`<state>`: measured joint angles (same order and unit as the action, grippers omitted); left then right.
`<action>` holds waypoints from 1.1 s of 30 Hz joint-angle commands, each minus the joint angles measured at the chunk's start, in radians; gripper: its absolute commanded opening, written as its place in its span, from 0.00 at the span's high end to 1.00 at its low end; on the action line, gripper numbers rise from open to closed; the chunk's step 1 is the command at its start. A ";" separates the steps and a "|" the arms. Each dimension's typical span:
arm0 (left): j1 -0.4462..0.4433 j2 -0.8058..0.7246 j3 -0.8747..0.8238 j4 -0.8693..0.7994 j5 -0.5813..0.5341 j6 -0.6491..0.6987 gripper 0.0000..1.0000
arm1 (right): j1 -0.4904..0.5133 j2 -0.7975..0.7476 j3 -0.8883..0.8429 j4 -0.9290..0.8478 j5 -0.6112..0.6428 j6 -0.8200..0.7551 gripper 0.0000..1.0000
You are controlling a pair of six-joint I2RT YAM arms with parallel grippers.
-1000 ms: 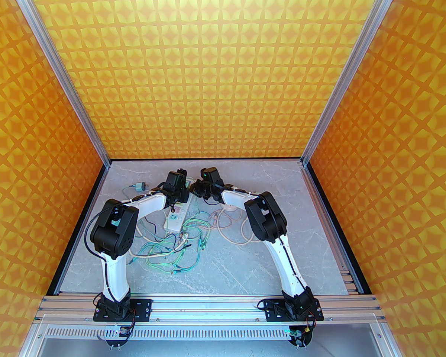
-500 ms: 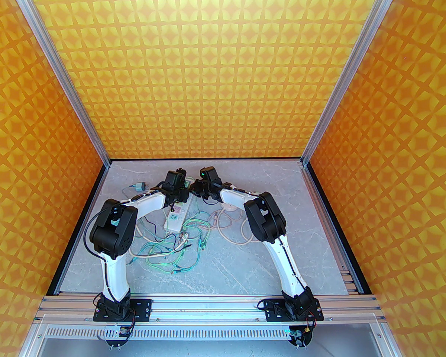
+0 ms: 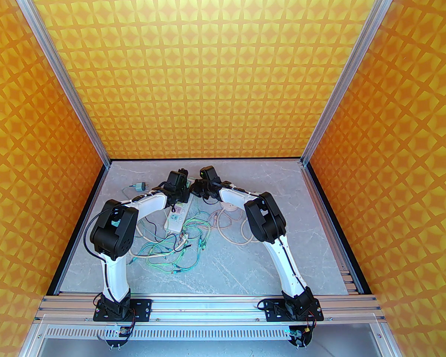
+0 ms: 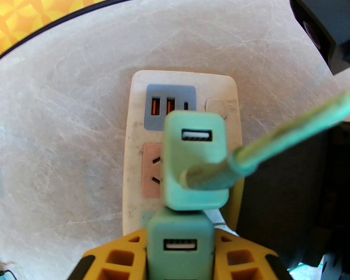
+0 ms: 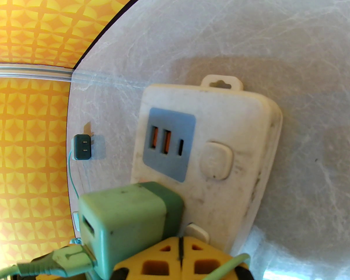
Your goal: Pull the plug off the socket
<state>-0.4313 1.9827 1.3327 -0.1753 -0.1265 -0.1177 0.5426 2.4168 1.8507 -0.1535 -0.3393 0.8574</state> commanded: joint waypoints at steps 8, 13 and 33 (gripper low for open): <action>-0.034 -0.085 0.003 -0.042 -0.035 0.031 0.86 | 0.002 0.060 -0.010 -0.194 0.108 -0.032 1.00; 0.003 -0.098 0.010 -0.056 0.048 -0.041 0.86 | 0.005 0.070 0.005 -0.209 0.099 -0.038 1.00; -0.091 -0.048 -0.009 -0.057 -0.126 0.111 0.89 | 0.021 0.084 0.071 -0.296 0.128 -0.082 1.00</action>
<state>-0.4648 1.9568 1.3296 -0.2348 -0.2089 -0.0864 0.5594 2.4176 1.9251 -0.3302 -0.3065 0.7807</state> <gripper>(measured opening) 0.266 0.043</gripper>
